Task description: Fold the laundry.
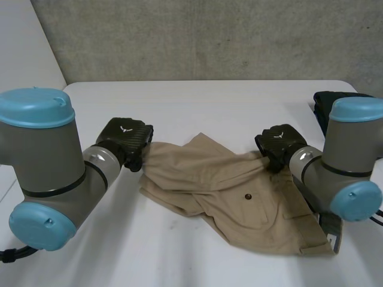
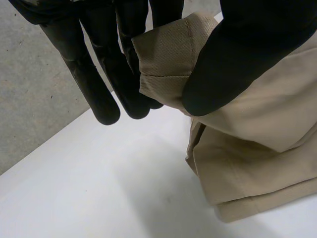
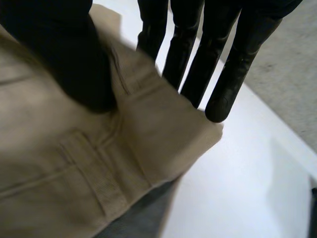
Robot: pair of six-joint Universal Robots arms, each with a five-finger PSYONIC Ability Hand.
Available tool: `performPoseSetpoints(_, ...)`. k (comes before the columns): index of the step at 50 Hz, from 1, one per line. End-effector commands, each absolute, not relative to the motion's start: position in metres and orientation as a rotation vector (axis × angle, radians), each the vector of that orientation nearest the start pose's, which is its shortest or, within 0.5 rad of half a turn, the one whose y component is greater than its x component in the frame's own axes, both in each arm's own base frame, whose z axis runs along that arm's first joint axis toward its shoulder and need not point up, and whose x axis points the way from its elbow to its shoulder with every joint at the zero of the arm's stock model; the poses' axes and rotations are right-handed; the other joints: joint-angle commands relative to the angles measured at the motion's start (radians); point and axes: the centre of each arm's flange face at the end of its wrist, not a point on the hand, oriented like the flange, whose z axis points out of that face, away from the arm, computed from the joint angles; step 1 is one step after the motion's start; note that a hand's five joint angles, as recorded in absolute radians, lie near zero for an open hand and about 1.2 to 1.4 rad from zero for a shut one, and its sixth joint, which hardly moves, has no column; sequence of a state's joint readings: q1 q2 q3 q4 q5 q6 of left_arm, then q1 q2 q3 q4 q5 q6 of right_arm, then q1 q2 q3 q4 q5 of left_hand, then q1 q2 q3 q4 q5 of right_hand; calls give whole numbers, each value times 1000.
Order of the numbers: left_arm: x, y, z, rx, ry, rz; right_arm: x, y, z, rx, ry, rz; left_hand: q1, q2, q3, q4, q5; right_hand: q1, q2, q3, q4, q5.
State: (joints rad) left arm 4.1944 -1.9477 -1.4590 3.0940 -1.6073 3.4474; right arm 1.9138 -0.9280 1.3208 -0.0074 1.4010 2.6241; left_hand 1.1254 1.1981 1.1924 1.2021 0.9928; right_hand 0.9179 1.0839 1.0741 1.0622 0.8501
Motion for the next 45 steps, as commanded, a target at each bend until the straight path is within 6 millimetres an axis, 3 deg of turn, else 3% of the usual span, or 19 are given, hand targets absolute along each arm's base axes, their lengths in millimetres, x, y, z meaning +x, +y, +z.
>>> performPoseSetpoints(1, -296, -267, 209, 1001, 2368, -1951, 280, -351, 178, -1170, 2156, -1997, 271, 198, 204, 194, 229, 478, 312, 322, 334, 372)
performPoseSetpoints(2, -299, -272, 212, 990, 2353, -1975, 286, -360, 198, -1176, 2091, -2085, 271, 198, 204, 194, 229, 478, 312, 322, 334, 372)
performPoseSetpoints(5, -310, -299, 232, 916, 2253, -2107, 297, -367, 229, -1172, 1984, -2209, 271, 198, 204, 194, 229, 478, 312, 322, 334, 372)
performPoseSetpoints(7, -312, -317, 254, 838, 2163, -2203, 304, -378, 271, -1117, 1853, -2378, 271, 198, 204, 194, 229, 478, 312, 322, 334, 372)
performPoseSetpoints(8, -311, -333, 278, 755, 2069, -2292, 305, -381, 285, -1090, 1812, -2433, 271, 198, 204, 194, 229, 478, 312, 322, 334, 372)
performPoseSetpoints(9, -310, -339, 293, 707, 2009, -2347, 307, -384, 313, -1031, 1732, -2541, 271, 198, 204, 194, 229, 478, 312, 322, 334, 372)
performPoseSetpoints(11, -309, -349, 328, 604, 1873, -2475, 307, -387, 344, -952, 1635, -2662, 271, 198, 204, 194, 229, 478, 312, 322, 334, 372)
performPoseSetpoints(12, -307, -354, 360, 508, 1726, -2602, 307, -388, 358, -920, 1591, -2707, 271, 198, 204, 194, 229, 478, 312, 322, 334, 372)
performPoseSetpoints(13, -307, -354, 376, 464, 1652, -2664, 304, -387, 388, -833, 1485, -2812, 271, 198, 204, 194, 229, 478, 312, 322, 334, 372)
performPoseSetpoints(17, -304, -347, 430, 302, 1351, -2875, 302, -378, 435, -694, 1267, -2964, 271, 198, 204, 194, 229, 478, 312, 322, 334, 372)
performPoseSetpoints(20, -300, -336, 454, 230, 1220, -2954, 303, -373, 442, -683, 1225, -2979, 271, 198, 204, 194, 229, 478, 312, 322, 334, 372)
performPoseSetpoints(24, -303, -335, 437, 276, 1291, -2924, 315, -366, 430, -744, 1273, -2911, 271, 198, 204, 194, 229, 478, 312, 322, 334, 372)
performPoseSetpoints(30, -302, -339, 381, 381, 1501, -2784, 339, -352, 372, -970, 1450, -2665, 271, 198, 204, 194, 229, 478, 312, 322, 334, 372)
performPoseSetpoints(34, -301, -340, 325, 479, 1693, -2626, 344, -352, 323, -1096, 1571, -2506, 271, 198, 204, 194, 229, 478, 312, 322, 334, 372)
performPoseSetpoints(35, -299, -337, 300, 521, 1772, -2553, 345, -352, 311, -1126, 1601, -2465, 271, 198, 204, 194, 229, 478, 312, 322, 334, 372)
performPoseSetpoints(37, -297, -335, 281, 549, 1835, -2492, 346, -352, 275, -1202, 1690, -2358, 271, 198, 204, 194, 229, 478, 312, 322, 334, 372)
performPoseSetpoints(38, -295, -331, 255, 594, 1916, -2406, 346, -352, 244, -1270, 1765, -2275, 271, 198, 204, 194, 229, 478, 312, 322, 334, 372)
performPoseSetpoints(42, -292, -315, 193, 725, 2103, -2172, 342, -344, 190, -1430, 1912, -2094, 271, 198, 204, 194, 229, 478, 312, 322, 334, 372)
performPoseSetpoints(45, -285, -298, 162, 840, 2189, -1969, 339, -338, 173, -1498, 1969, -2005, 271, 198, 204, 194, 229, 478, 312, 322, 334, 372)
